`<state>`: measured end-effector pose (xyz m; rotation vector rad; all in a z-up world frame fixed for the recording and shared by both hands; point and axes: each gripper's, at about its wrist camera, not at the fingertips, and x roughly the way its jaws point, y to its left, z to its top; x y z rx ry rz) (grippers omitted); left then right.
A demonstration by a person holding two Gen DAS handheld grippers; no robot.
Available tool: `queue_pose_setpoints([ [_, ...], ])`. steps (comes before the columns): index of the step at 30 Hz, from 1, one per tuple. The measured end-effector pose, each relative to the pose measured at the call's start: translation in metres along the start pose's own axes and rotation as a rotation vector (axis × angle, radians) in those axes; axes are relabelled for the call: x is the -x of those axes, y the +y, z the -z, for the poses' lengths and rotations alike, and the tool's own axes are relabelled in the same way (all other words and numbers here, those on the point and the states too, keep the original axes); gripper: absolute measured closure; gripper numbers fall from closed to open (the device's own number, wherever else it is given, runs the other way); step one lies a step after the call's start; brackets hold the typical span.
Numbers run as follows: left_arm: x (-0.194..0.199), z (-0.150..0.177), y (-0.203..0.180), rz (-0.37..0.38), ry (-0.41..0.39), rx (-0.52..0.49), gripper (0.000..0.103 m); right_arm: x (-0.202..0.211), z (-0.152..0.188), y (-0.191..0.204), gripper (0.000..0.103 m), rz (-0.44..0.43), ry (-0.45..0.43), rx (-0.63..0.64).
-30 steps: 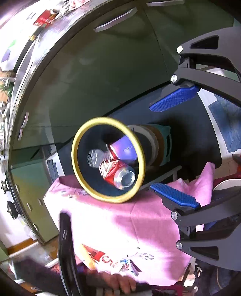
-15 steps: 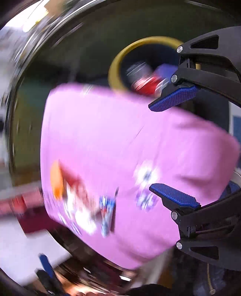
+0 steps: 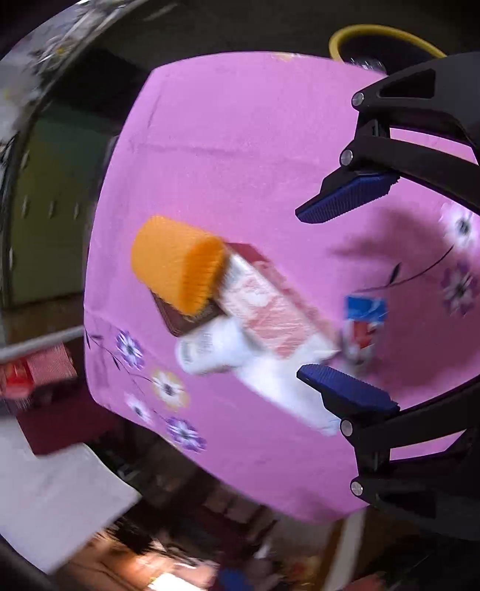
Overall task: Collect trash
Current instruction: 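Grasp the red-and-white milk carton with the right gripper, then carry the milk carton to the bin and release it with the right gripper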
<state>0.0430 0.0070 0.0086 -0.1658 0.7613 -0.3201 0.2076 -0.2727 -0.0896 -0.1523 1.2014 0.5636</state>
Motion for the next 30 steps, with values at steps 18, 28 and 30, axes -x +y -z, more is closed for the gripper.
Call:
queue_pose_setpoints([
  [18, -0.013, 0.011, 0.021, 0.063, 0.029, -0.027, 0.015, -0.049, -0.033, -0.013, 0.053, 0.085, 0.211, -0.197],
  [28, -0.015, 0.011, 0.018, 0.059, 0.035, -0.043, 0.015, -0.062, -0.03, -0.012, 0.067, 0.124, 0.247, -0.126],
  [30, -0.015, 0.011, 0.018, 0.057, 0.035, -0.046, 0.015, -0.053, -0.026, -0.011, 0.067, 0.113, 0.238, -0.119],
])
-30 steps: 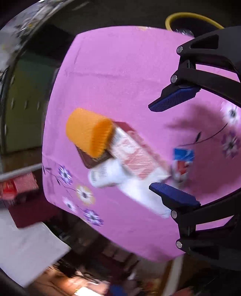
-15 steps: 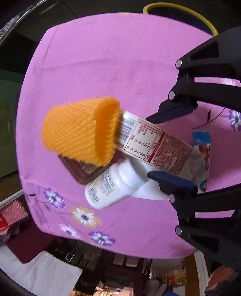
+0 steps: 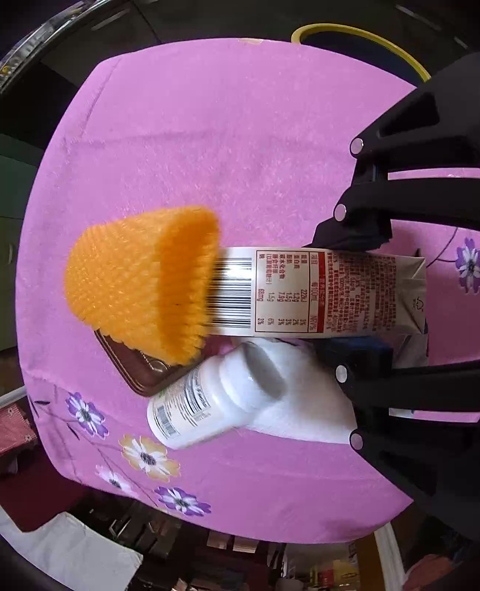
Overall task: Collect trash
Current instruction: 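Carry the milk carton to the bin and release it with the right gripper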
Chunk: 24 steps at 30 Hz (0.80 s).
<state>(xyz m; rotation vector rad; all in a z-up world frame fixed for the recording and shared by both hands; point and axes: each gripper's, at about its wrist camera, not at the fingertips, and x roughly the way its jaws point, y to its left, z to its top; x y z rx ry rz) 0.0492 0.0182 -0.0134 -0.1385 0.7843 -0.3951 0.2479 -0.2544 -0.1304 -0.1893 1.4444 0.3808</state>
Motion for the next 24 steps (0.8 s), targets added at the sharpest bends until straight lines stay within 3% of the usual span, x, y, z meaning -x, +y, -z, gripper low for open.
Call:
queue_pose_setpoints([
  [9, -0.012, -0.002, -0.01, 0.005, 0.031, -0.02, 0.014, 0.053, 0.051, -0.024, 0.067, -0.157, -0.047, -0.035],
  [14, -0.019, -0.002, -0.02, 0.008, 0.049, -0.042, 0.014, 0.096, 0.099, -0.07, 0.067, -0.19, -0.152, -0.116],
  [19, -0.026, -0.004, -0.031, 0.015, 0.061, -0.06, 0.014, 0.125, 0.141, -0.167, 0.067, -0.065, -0.244, -0.313],
  [24, -0.033, -0.006, -0.043, 0.018, 0.072, -0.079, 0.014, 0.111, 0.171, -0.263, 0.067, 0.068, -0.226, -0.49],
])
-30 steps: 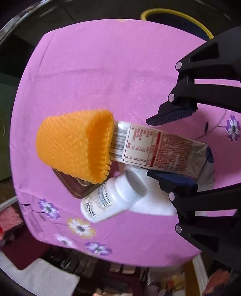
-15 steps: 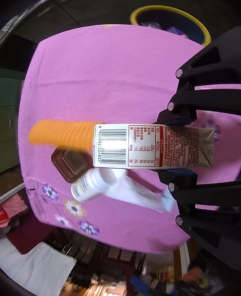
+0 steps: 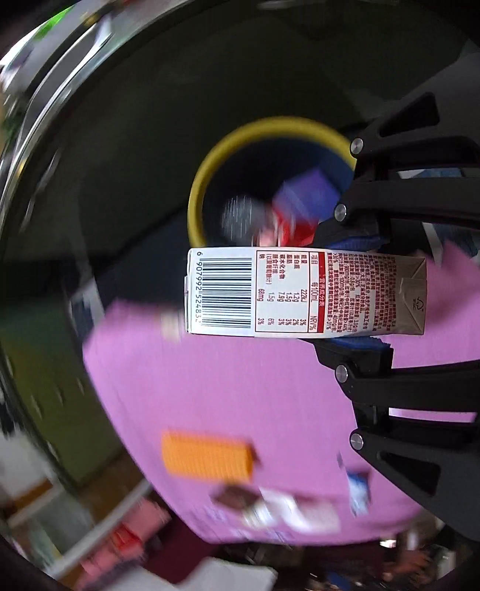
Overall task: Collect trash
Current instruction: 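Carry the milk carton to the bin and release it with the right gripper, then grasp the white pill bottle with the left gripper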
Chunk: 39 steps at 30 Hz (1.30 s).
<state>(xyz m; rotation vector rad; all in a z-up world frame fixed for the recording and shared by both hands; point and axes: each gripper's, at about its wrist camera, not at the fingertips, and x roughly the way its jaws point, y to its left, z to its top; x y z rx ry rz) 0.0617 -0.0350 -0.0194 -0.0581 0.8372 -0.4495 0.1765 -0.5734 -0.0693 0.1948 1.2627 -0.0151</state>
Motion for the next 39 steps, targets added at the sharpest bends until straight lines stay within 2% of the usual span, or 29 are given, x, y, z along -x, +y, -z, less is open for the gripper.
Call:
queue_pose_setpoints([
  [4, -0.003, -0.003, -0.008, -0.009, 0.008, -0.019, 0.014, -0.03, -0.008, -0.043, 0.067, 0.046, 0.035, -0.065],
  [8, -0.004, -0.006, -0.011, -0.021, 0.012, -0.029, 0.014, -0.056, -0.013, -0.065, 0.067, 0.126, 0.063, -0.076],
  [11, -0.007, -0.007, -0.012, -0.029, 0.019, -0.033, 0.013, -0.073, -0.015, -0.074, 0.067, 0.141, 0.09, -0.076],
  [12, -0.008, -0.008, -0.012, -0.03, 0.021, -0.034, 0.013, -0.079, -0.016, -0.075, 0.064, 0.154, 0.107, -0.064],
  [13, -0.01, -0.008, -0.011, -0.031, 0.026, -0.032, 0.013, -0.082, -0.016, -0.076, 0.048, 0.165, 0.112, -0.053],
  [14, -0.012, -0.009, -0.011, -0.031, 0.03, -0.03, 0.013, -0.083, -0.016, -0.074, 0.038, 0.193, 0.094, -0.048],
  [16, -0.017, -0.011, -0.009, -0.029, 0.04, -0.031, 0.012, -0.078, -0.015, -0.068, 0.038, 0.237, 0.06, -0.031],
  [21, -0.032, -0.026, 0.003, -0.02, 0.062, -0.024, 0.011, -0.047, 0.002, -0.053, 0.038, 0.154, -0.012, -0.021],
  [23, -0.04, -0.035, 0.01, -0.021, 0.073, -0.022, 0.01, -0.036, 0.011, -0.042, 0.033, 0.115, -0.042, -0.005],
  [26, -0.059, -0.053, 0.019, -0.015, 0.103, -0.037, 0.009, -0.024, 0.025, -0.022, 0.032, 0.061, -0.072, 0.024],
  [32, -0.102, -0.079, 0.03, -0.025, 0.149, -0.058, 0.008, -0.025, 0.039, 0.007, 0.032, 0.014, -0.068, 0.088],
  [39, -0.156, -0.086, 0.035, -0.063, 0.233, -0.106, 0.008, -0.036, 0.043, 0.017, 0.032, -0.043, -0.043, 0.112],
])
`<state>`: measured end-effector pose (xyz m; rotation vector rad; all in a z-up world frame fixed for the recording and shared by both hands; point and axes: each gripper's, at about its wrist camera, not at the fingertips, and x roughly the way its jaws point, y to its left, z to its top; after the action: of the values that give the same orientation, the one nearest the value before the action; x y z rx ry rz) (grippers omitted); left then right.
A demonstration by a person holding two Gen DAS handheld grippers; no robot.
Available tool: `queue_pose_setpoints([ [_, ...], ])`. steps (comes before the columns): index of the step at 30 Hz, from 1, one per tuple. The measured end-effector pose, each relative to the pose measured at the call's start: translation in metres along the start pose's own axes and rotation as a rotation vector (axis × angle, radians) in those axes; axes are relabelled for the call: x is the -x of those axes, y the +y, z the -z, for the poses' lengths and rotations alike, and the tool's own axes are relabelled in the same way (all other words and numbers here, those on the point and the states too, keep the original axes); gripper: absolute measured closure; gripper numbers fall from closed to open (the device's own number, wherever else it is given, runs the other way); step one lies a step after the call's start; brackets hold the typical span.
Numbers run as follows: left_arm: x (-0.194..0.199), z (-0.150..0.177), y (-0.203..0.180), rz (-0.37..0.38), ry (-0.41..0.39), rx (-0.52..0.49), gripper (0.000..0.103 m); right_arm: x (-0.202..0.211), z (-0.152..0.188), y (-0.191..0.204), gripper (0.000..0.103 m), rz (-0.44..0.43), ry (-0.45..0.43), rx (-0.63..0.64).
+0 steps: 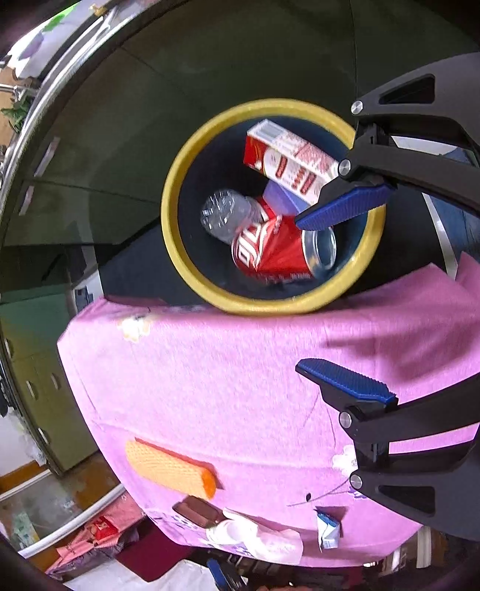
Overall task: Collect trash
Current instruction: 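Grasp the white pill bottle with the left gripper, then carry the pill bottle over the bin and release it with the left gripper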
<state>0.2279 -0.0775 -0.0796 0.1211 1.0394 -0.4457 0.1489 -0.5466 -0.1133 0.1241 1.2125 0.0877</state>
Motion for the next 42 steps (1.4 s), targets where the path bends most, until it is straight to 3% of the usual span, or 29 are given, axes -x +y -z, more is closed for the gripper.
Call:
queue_pose_setpoints([
  [8, -0.031, -0.004, 0.003, -0.002, 0.079, -0.036, 0.008, -0.009, -0.001, 0.011, 0.029, -0.034, 0.016, 0.011],
  [16, -0.047, -0.003, 0.003, 0.022, 0.105, -0.076, 0.008, -0.013, -0.002, 0.019, 0.028, -0.044, 0.031, 0.025],
  [32, -0.061, 0.006, -0.004, 0.073, 0.098, -0.169, 0.008, -0.018, -0.003, 0.039, 0.028, -0.058, 0.056, 0.056],
  [34, -0.064, 0.007, -0.003, 0.072, 0.106, -0.171, 0.01, -0.019, -0.003, 0.039, 0.028, -0.059, 0.059, 0.056],
  [37, -0.068, 0.007, 0.001, 0.08, 0.115, -0.165, 0.021, -0.02, -0.004, 0.04, 0.028, -0.058, 0.063, 0.056],
  [42, -0.064, 0.008, 0.008, 0.096, 0.1, -0.139, 0.022, -0.023, -0.005, 0.042, 0.028, -0.059, 0.068, 0.055],
])
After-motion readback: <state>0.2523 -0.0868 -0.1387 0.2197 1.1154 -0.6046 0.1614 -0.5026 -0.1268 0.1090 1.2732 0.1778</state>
